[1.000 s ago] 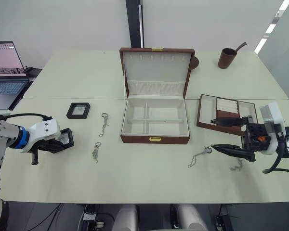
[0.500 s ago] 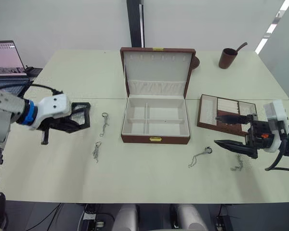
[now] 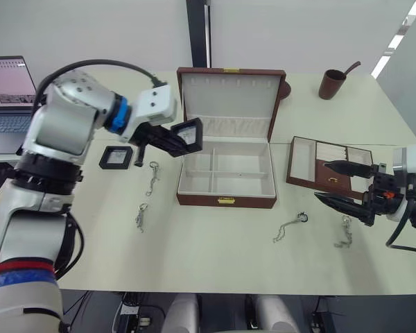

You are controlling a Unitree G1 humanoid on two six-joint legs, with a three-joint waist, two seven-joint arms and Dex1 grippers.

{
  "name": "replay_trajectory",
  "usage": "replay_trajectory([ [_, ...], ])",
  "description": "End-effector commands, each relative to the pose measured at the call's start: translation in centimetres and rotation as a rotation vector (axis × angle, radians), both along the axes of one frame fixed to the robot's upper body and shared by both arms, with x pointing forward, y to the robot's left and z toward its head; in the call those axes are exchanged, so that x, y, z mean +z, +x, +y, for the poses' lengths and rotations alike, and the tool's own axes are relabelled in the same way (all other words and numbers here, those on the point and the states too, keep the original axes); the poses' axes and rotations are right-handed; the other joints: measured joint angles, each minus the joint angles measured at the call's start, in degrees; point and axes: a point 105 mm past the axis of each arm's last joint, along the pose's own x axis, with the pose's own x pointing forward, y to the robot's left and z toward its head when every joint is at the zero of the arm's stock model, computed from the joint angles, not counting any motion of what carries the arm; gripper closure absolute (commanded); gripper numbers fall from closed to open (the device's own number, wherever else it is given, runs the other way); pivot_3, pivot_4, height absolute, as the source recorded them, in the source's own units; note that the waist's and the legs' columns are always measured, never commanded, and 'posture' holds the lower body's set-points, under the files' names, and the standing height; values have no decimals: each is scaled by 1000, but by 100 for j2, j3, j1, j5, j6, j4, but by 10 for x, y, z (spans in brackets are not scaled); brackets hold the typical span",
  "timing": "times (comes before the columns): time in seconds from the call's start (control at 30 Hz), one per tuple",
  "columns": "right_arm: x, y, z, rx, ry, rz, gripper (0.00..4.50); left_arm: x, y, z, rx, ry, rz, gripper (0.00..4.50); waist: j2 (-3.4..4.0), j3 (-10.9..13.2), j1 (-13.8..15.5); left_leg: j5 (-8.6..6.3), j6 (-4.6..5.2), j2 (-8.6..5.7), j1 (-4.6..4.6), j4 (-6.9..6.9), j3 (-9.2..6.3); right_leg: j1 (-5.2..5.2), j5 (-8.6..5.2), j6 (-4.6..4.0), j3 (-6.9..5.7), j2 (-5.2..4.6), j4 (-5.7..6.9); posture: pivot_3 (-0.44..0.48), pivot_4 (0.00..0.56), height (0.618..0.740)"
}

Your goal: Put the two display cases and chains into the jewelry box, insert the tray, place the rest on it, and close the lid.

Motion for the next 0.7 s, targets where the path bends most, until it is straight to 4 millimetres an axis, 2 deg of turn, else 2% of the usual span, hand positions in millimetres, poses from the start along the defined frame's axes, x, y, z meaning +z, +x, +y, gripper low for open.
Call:
replay_trajectory([
  [0.03,11,-4,0,-19,9,-56,0,0,11,-17,-11,5,-22,4464,0,0,-16,0,0,0,1,0,1,0,0,0,2,1,3,0,150,740],
  [0.23,9,-8,-2,-58,10,-54,0,-31,28,-48,-40,49,-19,4464,0,0,-4,0,0,4,4,0,3,-1,0,0,10,9,5,0,150,740],
  [0.33,8,-10,-2,-66,8,-53,0,-43,38,-55,-40,102,-66,4464,-1,1,12,0,0,1,-1,5,3,-1,0,0,10,8,3,0,150,740],
  [0.47,6,-12,-2,-75,3,-48,0,-47,38,-68,-75,69,-39,4464,-2,2,3,0,0,0,-1,4,2,-2,0,0,12,8,3,0,150,740],
  [0.7,4,-16,-4,-96,-2,-41,0,-61,46,-78,-72,79,-63,4464,-2,2,0,0,0,-1,1,5,4,0,0,0,15,8,4,0,150,740],
])
